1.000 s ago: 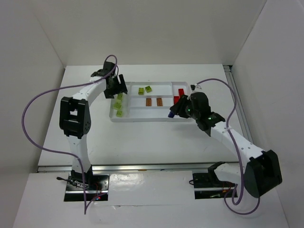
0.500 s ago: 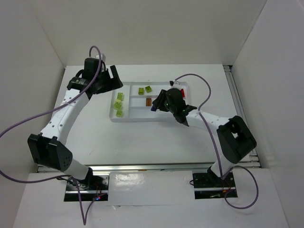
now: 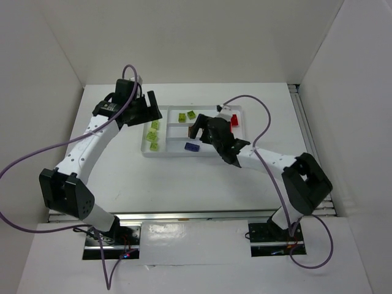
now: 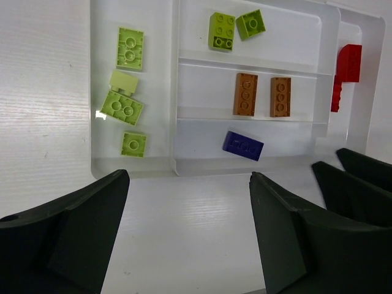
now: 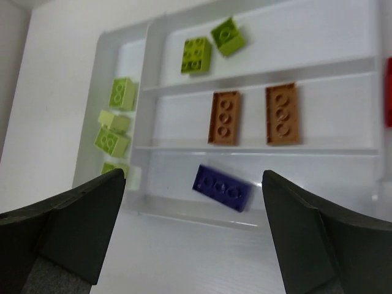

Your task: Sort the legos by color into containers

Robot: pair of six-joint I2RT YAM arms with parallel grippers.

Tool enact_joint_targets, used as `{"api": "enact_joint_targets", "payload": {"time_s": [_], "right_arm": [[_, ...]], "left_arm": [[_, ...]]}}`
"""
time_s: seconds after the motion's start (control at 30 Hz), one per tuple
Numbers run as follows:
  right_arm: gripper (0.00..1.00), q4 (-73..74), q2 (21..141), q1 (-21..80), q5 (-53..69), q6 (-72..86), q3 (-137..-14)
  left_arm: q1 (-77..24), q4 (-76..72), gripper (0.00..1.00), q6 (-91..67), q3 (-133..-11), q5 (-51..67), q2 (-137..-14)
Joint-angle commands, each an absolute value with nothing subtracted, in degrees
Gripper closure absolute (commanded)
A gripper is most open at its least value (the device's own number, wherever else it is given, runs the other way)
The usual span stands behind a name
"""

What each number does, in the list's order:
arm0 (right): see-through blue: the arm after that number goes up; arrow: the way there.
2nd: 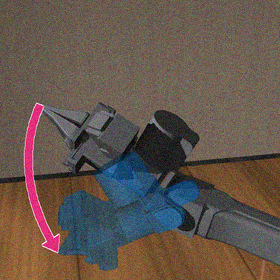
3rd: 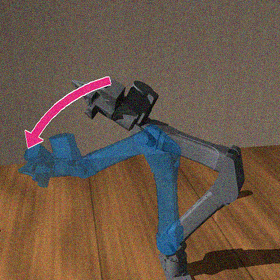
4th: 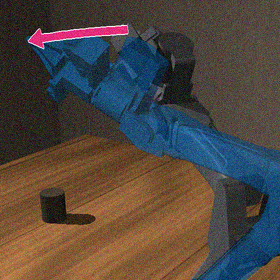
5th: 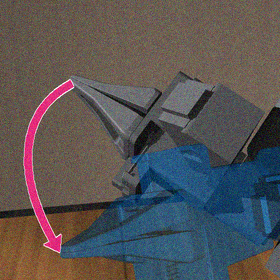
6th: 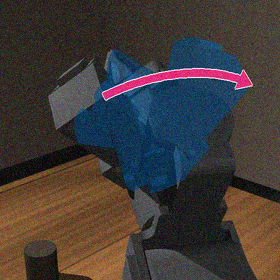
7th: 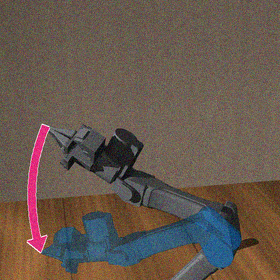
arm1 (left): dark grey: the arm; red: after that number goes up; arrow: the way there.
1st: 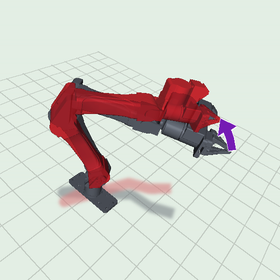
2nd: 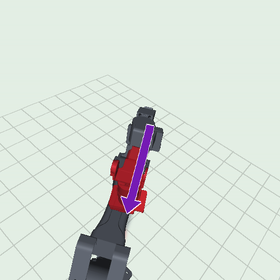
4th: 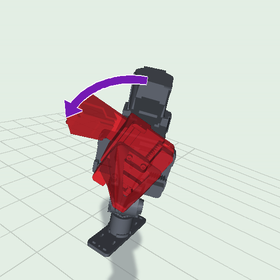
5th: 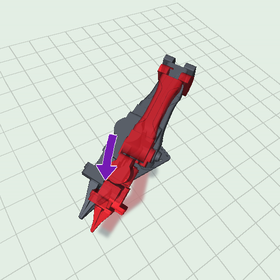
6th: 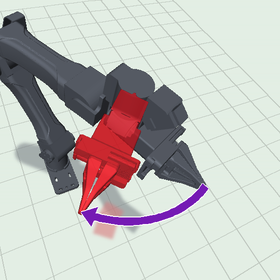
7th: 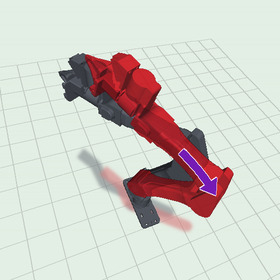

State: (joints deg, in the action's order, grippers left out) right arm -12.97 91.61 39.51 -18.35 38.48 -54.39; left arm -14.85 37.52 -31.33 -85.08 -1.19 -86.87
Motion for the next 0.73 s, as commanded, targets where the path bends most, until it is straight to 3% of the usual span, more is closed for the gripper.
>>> {"api": "enact_joint_targets", "payload": {"time_s": [0.0, 0.17, 0.2, 0.23, 0.33, 0.57, 0.7], "right_arm": [[0.00, -10.0, 81.5, 39.5, -29.8, 35.4, -54.6], [0.00, 4.5, 75.0, 37.5, -41.5, 36.9, -56.0], [0.00, 18.6, 75.0, 37.4, -51.5, 41.5, -57.5], [0.00, 26.8, 75.0, 36.7, -56.0, 55.2, -61.0], [0.00, 51.5, 75.8, 35.0, -65.2, 74.7, -64.2], [0.00, 63.6, 77.4, 31.4, -63.7, 77.9, -64.8], [0.00, 56.5, 75.9, 31.4, -60.5, 70.4, -60.7]], "left_arm": [[-16.2, 37.1, 0.10, -29.8, -86.0, -1.8, -86.7], [-16.8, 37.1, 0.10, -29.8, -86.6, -3.9, -85.3], [-17.4, 37.1, 0.10, -29.8, -86.6, -3.9, -84.6], [-17.4, 37.1, 0.10, -29.8, -86.6, -4.7, -84.6], [-18.0, 37.1, 0.10, -29.3, -86.6, -6.6, -83.5], [-19.1, 34.0, 0.08, -29.3, -82.9, -7.1, -81.8], [-19.1, 34.0, 0.08, -28.7, -82.9, -6.0, -82.4]]}}
